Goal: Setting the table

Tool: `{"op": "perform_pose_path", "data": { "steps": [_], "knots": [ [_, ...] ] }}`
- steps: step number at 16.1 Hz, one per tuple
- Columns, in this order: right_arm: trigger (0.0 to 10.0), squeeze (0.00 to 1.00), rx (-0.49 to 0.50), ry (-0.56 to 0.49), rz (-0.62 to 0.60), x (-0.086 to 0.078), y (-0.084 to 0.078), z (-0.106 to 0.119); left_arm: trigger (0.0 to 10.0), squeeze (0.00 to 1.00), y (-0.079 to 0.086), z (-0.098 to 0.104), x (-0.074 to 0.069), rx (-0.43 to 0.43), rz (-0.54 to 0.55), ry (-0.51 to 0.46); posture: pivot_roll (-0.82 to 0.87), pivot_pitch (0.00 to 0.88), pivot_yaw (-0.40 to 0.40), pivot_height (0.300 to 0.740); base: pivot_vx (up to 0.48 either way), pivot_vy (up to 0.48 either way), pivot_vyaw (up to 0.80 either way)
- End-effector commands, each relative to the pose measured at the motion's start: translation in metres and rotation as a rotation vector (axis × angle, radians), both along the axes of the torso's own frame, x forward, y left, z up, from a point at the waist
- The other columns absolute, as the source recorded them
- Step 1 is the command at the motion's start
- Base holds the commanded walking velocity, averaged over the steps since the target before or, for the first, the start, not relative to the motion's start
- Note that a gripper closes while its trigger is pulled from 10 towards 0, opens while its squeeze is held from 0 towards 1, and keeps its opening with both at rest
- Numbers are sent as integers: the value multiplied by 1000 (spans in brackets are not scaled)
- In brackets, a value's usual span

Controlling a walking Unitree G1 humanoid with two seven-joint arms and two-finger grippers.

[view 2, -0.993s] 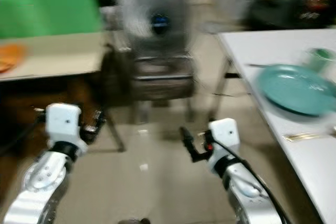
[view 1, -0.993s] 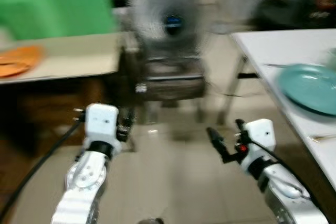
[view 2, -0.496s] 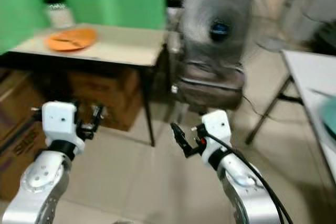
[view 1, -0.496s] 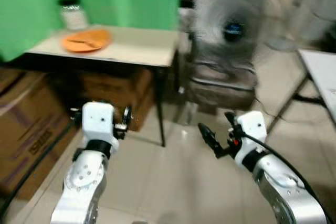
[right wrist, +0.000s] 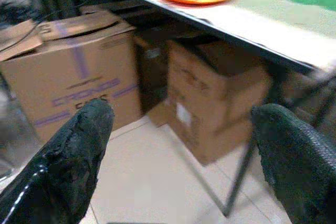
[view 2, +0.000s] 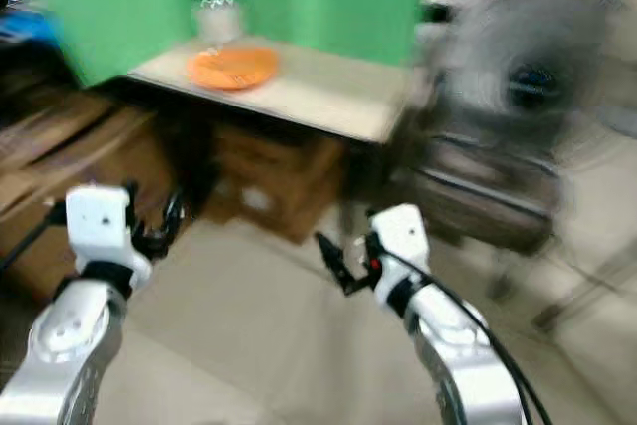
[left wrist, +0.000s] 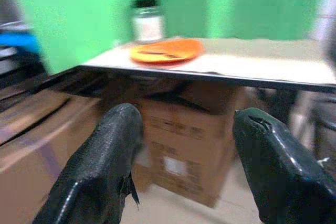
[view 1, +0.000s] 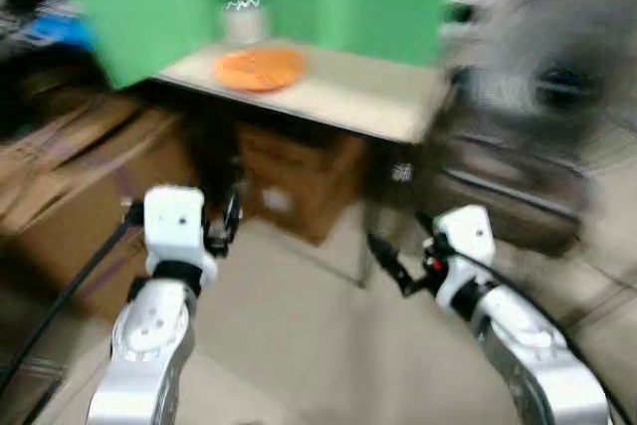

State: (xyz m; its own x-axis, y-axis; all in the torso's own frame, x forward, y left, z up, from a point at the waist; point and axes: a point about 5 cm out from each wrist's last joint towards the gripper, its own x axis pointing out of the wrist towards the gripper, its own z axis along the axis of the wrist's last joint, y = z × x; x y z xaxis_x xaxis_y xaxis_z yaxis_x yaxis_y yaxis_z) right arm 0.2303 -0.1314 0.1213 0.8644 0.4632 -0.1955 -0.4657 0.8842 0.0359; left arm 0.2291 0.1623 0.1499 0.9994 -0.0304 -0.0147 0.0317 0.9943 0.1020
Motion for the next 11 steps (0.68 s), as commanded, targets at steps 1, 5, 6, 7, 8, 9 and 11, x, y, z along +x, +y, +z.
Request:
{"op": "perform_pose_path", "data": {
  "steps": [1,5,6,7,8,9,11],
  "knots": [
    [10000,1000,4,-25,10,-1,4,5,10000,0,6,-4,-1,1,21,23,11,24,-1,740,315,0,0],
    [10000,1000,33,-56,-58,2,-6,9,10000,0,2,-3,4,-5,4,14,2,24,-2,740,326,0,0],
    [10000,1000,13,-46,-79,3,-9,7,10000,0,2,-3,5,-5,6,14,-5,24,-10,740,345,0,0],
    [10000,1000,5,-45,-90,4,-9,8,10000,0,4,-5,3,-8,25,26,-7,44,7,740,349,0,0],
    [10000,1000,-5,-57,-74,2,-8,10,10000,0,3,-5,2,-20,28,31,-7,44,6,740,345,0,0],
    [10000,1000,-12,-47,-99,1,-12,7,10000,0,1,-4,1,-11,0,28,-4,47,0,740,341,0,0],
    [10000,1000,-10,-39,-109,-2,-14,6,10000,0,3,-6,-1,-1,6,33,-8,47,-3,740,345,0,0]
  ]
}}
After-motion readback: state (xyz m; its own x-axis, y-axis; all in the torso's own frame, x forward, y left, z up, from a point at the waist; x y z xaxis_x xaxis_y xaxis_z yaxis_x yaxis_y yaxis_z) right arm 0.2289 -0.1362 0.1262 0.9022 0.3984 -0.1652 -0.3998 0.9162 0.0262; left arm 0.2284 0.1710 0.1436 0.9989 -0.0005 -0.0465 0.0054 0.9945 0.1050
